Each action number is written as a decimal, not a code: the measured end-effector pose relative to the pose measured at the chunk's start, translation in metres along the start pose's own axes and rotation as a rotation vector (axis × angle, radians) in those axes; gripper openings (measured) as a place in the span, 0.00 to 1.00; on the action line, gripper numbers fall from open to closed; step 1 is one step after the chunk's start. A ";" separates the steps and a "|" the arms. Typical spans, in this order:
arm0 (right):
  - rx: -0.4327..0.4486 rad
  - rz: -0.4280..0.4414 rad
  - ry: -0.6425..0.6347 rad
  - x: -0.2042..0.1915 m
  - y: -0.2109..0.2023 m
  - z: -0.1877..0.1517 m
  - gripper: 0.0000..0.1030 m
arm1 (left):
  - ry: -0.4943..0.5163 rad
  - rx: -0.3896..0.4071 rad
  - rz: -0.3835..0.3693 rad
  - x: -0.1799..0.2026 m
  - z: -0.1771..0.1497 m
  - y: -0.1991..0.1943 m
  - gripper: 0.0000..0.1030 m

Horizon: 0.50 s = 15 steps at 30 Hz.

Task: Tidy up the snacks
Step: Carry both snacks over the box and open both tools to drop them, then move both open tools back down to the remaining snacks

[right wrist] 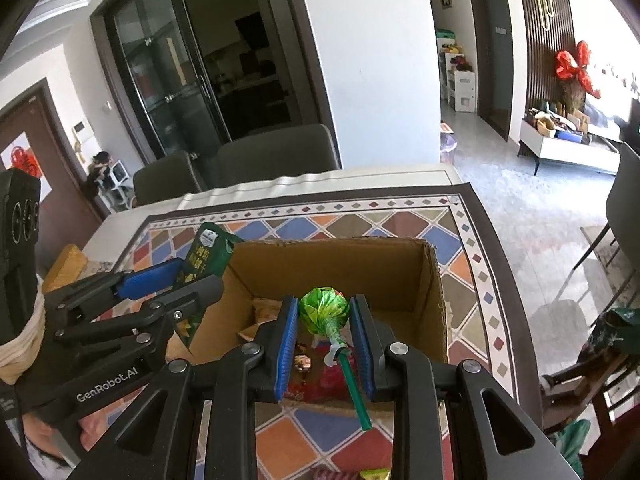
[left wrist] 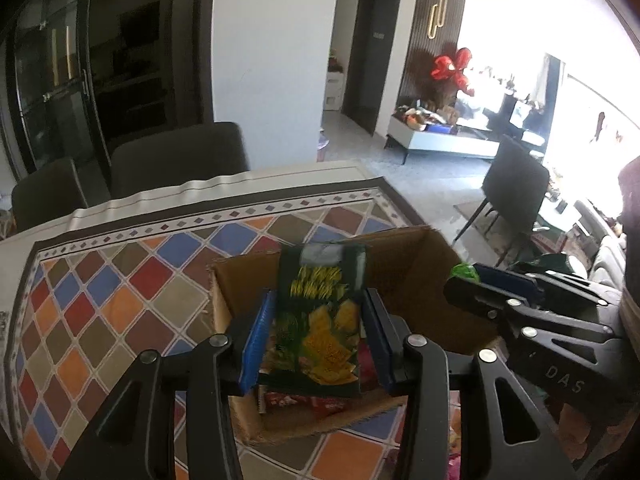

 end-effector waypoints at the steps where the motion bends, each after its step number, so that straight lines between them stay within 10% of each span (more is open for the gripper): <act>1: -0.001 -0.010 0.001 0.002 0.001 0.000 0.28 | -0.003 0.003 0.004 -0.002 0.000 0.000 0.54; 15: 0.051 -0.043 -0.025 -0.005 -0.035 -0.019 0.35 | -0.006 0.094 0.003 0.009 -0.019 -0.048 0.58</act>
Point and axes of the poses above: each gripper's, at about its wrist camera, not at the fingertips, and y roughly the way its jaws point, x to its right, z to its top, the point moved 7 cm from there along y, roughly the way its jaws point, and after that the axes turned 13 degrees about z, right-handed, at the moved point
